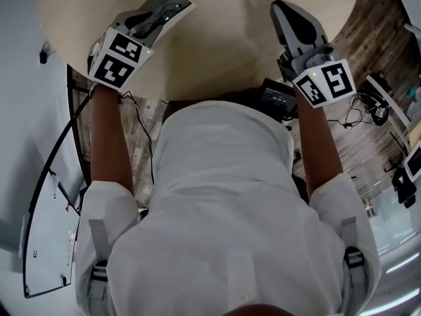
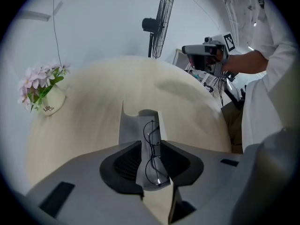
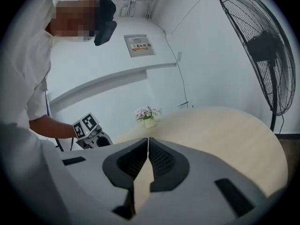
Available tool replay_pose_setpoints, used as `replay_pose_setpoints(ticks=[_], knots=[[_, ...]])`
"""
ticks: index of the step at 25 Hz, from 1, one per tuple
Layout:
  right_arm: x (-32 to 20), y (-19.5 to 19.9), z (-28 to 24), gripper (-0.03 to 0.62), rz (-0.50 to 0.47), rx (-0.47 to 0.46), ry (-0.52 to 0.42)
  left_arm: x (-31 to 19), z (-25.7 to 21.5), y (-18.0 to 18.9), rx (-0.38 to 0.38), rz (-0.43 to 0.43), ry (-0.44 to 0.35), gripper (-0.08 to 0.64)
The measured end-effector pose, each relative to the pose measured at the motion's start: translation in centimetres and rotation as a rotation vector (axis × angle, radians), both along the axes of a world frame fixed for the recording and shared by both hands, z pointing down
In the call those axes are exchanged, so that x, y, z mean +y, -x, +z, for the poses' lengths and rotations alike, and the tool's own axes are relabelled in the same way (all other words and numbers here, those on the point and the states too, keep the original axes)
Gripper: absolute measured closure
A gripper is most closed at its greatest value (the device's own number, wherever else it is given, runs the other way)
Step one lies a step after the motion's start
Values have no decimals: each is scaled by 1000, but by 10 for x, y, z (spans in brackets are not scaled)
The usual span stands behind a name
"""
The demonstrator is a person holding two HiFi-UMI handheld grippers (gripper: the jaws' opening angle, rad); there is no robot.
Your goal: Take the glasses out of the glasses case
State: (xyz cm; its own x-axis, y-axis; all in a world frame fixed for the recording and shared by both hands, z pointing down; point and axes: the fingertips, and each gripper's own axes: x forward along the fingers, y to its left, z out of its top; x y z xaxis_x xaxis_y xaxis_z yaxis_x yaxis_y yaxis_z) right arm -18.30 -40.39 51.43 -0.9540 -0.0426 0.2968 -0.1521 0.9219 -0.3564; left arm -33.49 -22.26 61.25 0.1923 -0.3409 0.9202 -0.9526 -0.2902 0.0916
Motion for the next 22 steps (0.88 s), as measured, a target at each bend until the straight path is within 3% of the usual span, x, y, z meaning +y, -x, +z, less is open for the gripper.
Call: replay_pose_setpoints(ticks=[7,22], knots=[[-6,-6,11,566,25,11,34,4,13,1,58,4,96,425],[-17,-20,30,566,66,31,67,-1,30,-10,76,23,244,465]])
